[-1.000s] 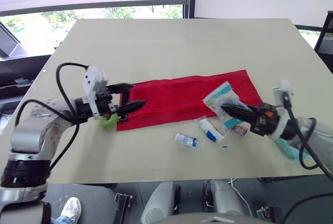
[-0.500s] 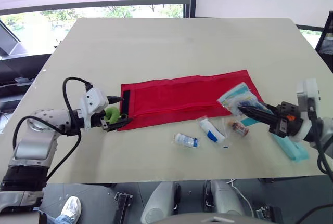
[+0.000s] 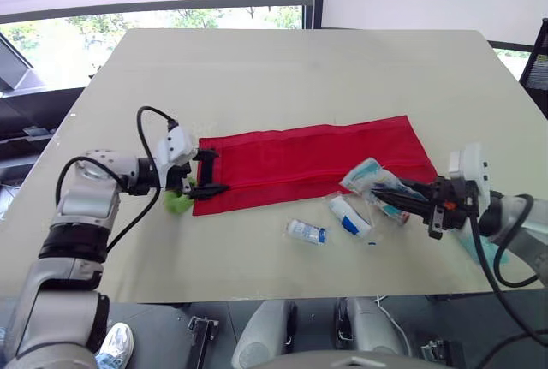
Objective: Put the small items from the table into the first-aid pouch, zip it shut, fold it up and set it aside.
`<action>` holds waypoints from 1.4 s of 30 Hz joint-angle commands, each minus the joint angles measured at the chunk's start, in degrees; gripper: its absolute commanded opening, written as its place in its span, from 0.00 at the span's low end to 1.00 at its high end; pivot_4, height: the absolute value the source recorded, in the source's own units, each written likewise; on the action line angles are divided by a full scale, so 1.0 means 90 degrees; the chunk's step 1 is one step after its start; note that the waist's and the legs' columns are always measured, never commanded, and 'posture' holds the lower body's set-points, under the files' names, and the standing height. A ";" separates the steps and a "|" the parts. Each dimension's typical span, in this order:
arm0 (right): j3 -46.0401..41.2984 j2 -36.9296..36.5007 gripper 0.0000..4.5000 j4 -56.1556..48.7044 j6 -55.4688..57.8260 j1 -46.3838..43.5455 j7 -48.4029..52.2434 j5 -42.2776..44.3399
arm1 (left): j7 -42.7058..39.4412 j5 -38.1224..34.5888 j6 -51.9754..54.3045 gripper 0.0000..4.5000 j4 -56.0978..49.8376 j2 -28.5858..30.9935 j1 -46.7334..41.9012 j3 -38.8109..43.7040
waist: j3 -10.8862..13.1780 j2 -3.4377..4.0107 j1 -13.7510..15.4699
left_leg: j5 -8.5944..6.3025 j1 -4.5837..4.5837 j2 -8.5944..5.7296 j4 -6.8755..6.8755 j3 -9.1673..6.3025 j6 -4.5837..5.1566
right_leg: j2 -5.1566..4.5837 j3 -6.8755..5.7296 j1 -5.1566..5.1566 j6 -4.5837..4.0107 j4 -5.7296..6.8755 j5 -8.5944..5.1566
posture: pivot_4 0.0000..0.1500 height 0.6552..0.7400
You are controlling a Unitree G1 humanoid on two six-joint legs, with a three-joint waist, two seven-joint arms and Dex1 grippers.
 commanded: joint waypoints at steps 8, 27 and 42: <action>-0.0198 0.0109 0.03 -0.0412 -0.0059 0.0046 -0.0269 0.0052 | -0.0127 0.0757 -0.1117 0.99 0.0532 -0.0090 -0.0240 -0.0378 | 0.0000 0.0000 -0.0012 | 0.0001 0.0001 0.0000 0.0004 -0.0001 -0.0002 | 0.0000 0.0001 -0.0001 -0.0001 0.0009 0.0000 | 1.00 0.99; -0.0071 0.0170 0.03 -0.0472 -0.0013 -0.0054 -0.0447 0.0068 | -0.0253 0.0934 -0.1364 0.03 0.1258 -0.0376 -0.0380 -0.0443 | -0.0002 0.0001 -0.0005 | -0.0009 0.0005 0.0000 0.0023 -0.0003 0.0015 | 0.0000 -0.0002 0.0003 0.0000 0.0031 0.0000 | 1.00 0.99; 0.0216 0.0713 0.03 -0.0704 0.0701 -0.0147 -0.1454 0.0643 | -0.0828 -0.0407 0.1128 0.03 -0.0445 -0.0309 -0.0068 0.0175 | -0.0002 -0.0002 -0.0021 | 0.0003 0.0004 -0.0001 0.0030 -0.0003 -0.0005 | 0.0002 -0.0001 0.0004 0.0000 0.0031 0.0000 | 1.00 0.99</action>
